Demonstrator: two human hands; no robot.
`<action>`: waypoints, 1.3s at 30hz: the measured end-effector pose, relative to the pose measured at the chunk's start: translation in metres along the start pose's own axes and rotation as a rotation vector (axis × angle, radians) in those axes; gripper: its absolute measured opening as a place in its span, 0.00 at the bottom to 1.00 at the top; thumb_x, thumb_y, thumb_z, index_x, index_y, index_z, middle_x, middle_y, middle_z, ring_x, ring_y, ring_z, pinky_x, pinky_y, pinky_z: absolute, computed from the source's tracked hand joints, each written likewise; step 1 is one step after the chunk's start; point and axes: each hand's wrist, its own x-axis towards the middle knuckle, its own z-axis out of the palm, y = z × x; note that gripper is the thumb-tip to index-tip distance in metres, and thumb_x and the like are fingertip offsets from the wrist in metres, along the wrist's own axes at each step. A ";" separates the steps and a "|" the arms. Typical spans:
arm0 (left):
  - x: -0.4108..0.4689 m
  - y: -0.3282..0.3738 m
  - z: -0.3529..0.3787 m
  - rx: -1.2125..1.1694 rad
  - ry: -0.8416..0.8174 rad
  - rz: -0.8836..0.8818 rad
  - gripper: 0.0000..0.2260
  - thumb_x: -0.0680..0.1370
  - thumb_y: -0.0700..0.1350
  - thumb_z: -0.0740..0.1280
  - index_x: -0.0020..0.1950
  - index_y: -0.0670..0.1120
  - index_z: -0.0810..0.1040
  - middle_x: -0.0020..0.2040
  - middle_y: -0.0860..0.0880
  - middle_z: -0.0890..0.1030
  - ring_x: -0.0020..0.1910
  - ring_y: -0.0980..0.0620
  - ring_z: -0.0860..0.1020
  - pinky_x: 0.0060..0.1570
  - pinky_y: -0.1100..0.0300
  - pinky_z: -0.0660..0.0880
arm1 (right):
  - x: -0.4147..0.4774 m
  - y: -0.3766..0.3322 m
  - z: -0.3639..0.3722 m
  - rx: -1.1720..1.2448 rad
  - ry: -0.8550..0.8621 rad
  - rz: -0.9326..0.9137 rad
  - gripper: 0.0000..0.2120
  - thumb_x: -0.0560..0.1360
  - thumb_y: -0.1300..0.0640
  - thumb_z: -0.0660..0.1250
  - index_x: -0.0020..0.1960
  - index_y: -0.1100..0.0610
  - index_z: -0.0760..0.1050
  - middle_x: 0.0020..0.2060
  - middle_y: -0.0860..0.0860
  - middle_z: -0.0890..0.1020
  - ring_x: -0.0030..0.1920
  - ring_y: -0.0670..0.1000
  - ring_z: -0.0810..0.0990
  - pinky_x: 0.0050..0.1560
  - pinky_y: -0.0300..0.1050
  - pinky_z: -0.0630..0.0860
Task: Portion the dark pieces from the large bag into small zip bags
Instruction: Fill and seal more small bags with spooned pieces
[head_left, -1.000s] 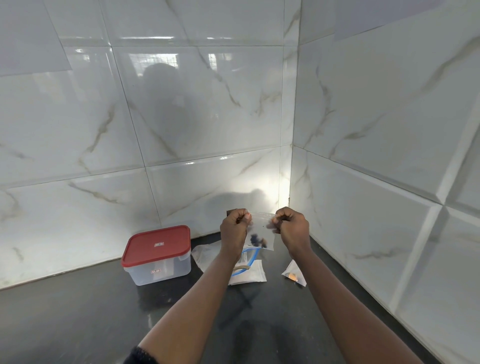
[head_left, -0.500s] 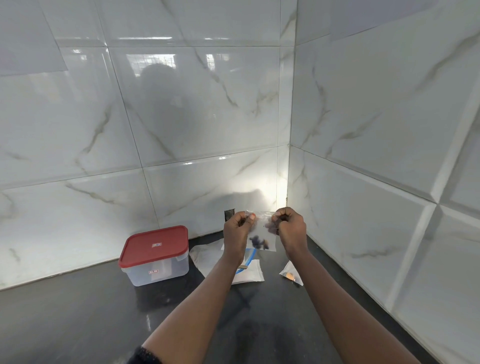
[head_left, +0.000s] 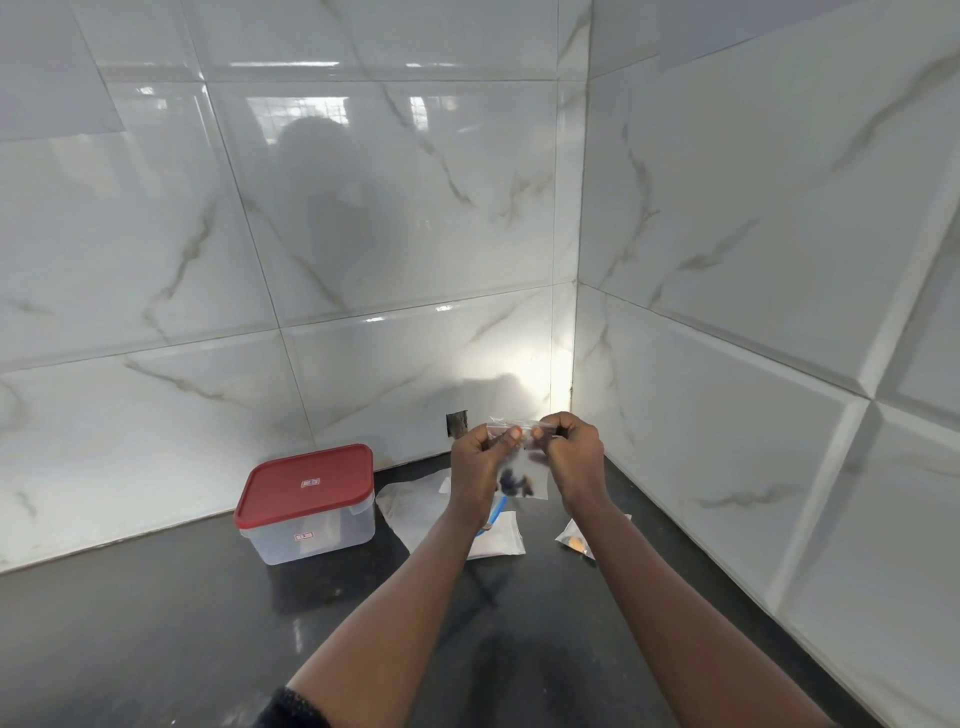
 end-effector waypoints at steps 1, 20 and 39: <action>-0.001 0.002 0.001 0.004 0.005 -0.001 0.09 0.75 0.45 0.70 0.43 0.39 0.79 0.36 0.37 0.77 0.33 0.40 0.74 0.33 0.44 0.76 | 0.000 0.000 -0.001 0.008 -0.022 0.008 0.14 0.73 0.72 0.63 0.36 0.56 0.76 0.35 0.54 0.80 0.37 0.51 0.80 0.38 0.42 0.80; 0.009 -0.020 0.039 0.017 -0.013 -0.133 0.05 0.75 0.39 0.69 0.39 0.42 0.81 0.30 0.47 0.78 0.22 0.52 0.76 0.22 0.63 0.72 | 0.013 0.013 -0.041 -0.140 0.022 0.177 0.10 0.71 0.64 0.72 0.34 0.57 0.74 0.31 0.54 0.78 0.31 0.52 0.77 0.41 0.50 0.79; 0.018 -0.115 0.076 0.447 -0.034 -0.394 0.07 0.75 0.45 0.69 0.46 0.42 0.83 0.45 0.47 0.83 0.45 0.50 0.79 0.50 0.56 0.76 | 0.019 0.119 -0.076 -0.326 0.277 0.580 0.04 0.73 0.67 0.68 0.45 0.67 0.81 0.45 0.60 0.82 0.37 0.54 0.79 0.34 0.33 0.74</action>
